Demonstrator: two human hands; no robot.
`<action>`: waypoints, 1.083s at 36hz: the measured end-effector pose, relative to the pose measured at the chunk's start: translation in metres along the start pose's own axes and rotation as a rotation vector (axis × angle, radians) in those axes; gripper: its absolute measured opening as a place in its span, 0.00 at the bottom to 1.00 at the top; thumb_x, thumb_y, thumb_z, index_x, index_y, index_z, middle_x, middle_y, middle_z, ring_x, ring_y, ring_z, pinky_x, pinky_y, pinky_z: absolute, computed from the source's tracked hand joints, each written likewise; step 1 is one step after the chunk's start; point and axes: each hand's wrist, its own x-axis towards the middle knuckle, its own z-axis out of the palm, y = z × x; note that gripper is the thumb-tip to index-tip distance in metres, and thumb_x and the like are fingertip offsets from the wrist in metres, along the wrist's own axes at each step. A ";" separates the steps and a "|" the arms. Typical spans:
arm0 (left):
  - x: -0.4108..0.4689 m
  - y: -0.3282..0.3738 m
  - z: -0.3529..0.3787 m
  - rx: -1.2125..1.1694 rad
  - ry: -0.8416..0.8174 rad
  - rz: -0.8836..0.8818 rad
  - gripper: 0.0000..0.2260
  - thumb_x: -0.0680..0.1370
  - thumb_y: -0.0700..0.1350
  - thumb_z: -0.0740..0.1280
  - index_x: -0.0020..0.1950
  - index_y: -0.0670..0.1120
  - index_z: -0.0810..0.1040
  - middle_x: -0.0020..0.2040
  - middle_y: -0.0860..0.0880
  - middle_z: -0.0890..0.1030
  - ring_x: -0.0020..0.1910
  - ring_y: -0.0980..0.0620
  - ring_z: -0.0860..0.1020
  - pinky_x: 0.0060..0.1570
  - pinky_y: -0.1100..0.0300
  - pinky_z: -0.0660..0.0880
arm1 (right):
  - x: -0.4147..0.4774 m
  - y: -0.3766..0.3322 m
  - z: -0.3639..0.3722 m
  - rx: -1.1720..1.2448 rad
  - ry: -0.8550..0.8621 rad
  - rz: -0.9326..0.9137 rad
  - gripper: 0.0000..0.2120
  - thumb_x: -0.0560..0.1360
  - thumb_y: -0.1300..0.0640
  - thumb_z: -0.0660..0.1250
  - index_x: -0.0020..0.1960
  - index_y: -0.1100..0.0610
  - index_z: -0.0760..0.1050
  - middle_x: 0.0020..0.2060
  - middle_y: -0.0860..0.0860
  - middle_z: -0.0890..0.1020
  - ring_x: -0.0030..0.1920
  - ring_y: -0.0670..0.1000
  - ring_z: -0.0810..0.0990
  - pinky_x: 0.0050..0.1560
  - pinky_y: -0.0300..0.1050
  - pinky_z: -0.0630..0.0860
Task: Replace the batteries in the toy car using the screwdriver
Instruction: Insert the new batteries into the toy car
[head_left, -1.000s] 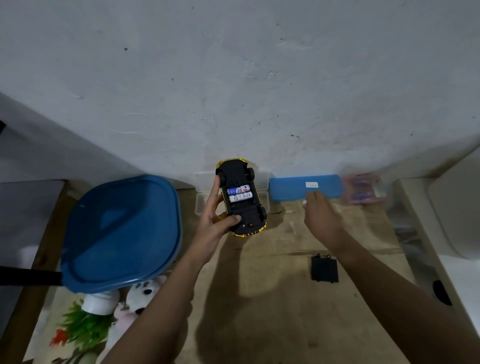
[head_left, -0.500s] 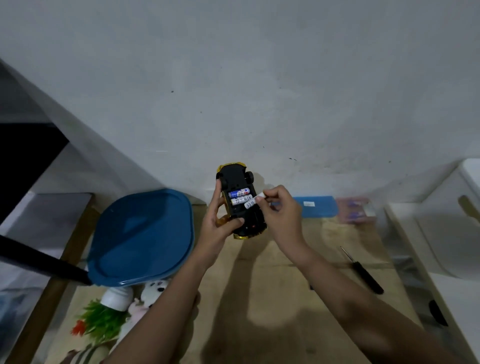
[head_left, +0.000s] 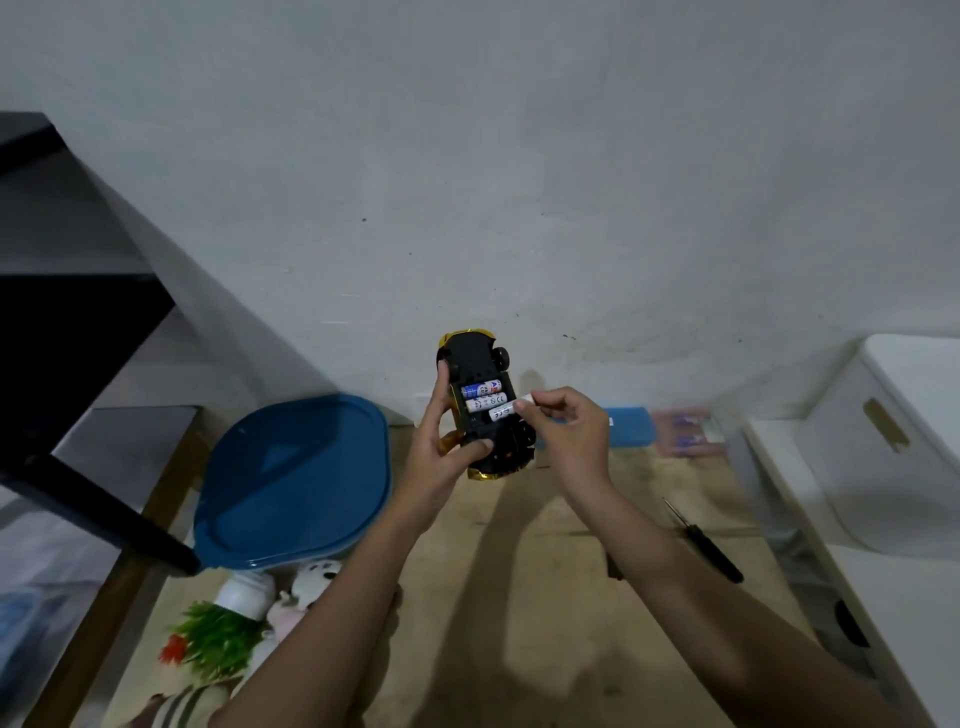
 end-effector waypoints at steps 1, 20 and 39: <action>-0.002 0.000 0.001 0.000 0.003 -0.005 0.41 0.71 0.34 0.70 0.73 0.64 0.55 0.65 0.56 0.72 0.58 0.49 0.78 0.57 0.53 0.76 | -0.001 -0.001 -0.001 0.012 0.003 0.012 0.06 0.67 0.63 0.75 0.42 0.60 0.79 0.39 0.53 0.82 0.41 0.49 0.79 0.42 0.31 0.76; -0.025 0.011 0.010 -0.036 -0.099 -0.030 0.40 0.75 0.29 0.64 0.72 0.65 0.54 0.58 0.65 0.76 0.57 0.49 0.78 0.51 0.57 0.77 | -0.032 -0.012 -0.014 0.036 -0.022 0.072 0.09 0.67 0.61 0.75 0.45 0.62 0.80 0.41 0.53 0.83 0.42 0.48 0.83 0.47 0.42 0.81; -0.028 0.023 0.006 -0.063 -0.066 0.003 0.39 0.69 0.37 0.68 0.73 0.65 0.58 0.65 0.53 0.73 0.61 0.45 0.76 0.59 0.44 0.74 | -0.046 -0.025 -0.014 -0.150 -0.025 -0.139 0.06 0.69 0.61 0.73 0.45 0.62 0.83 0.49 0.49 0.81 0.46 0.39 0.79 0.48 0.28 0.75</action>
